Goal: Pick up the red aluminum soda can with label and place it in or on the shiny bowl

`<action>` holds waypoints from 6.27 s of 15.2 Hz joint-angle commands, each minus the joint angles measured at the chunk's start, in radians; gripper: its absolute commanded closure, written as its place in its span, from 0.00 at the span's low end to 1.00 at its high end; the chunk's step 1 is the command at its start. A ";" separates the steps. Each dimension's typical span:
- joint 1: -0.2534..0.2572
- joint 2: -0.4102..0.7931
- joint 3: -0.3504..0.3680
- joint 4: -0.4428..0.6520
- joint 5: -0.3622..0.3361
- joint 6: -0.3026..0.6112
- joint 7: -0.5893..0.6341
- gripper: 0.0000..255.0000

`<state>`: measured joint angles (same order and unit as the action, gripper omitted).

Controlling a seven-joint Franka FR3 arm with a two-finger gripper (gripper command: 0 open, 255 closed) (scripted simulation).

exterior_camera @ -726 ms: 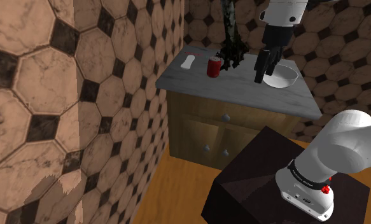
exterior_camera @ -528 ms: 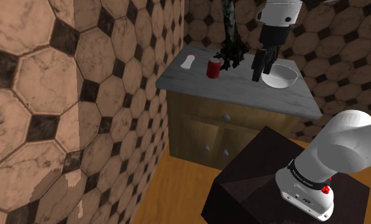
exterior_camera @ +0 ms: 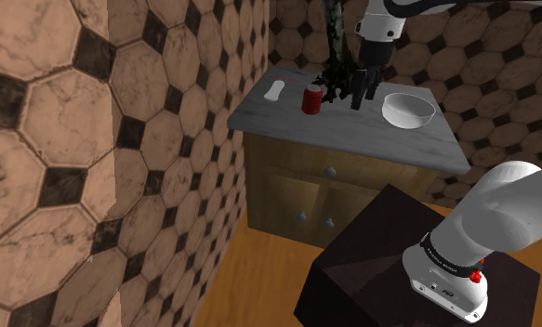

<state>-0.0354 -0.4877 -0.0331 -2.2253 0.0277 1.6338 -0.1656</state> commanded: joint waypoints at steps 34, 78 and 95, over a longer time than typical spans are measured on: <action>-0.121 0.933 -0.133 0.764 0.018 0.222 -0.389 0.00; -0.146 0.989 -0.136 1.233 0.026 -0.190 -0.393 1.00; -0.280 0.619 -0.237 0.754 -0.031 -0.073 -0.651 1.00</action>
<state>-0.3036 0.1424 -0.2609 -1.4619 -0.0010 1.5619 -0.7946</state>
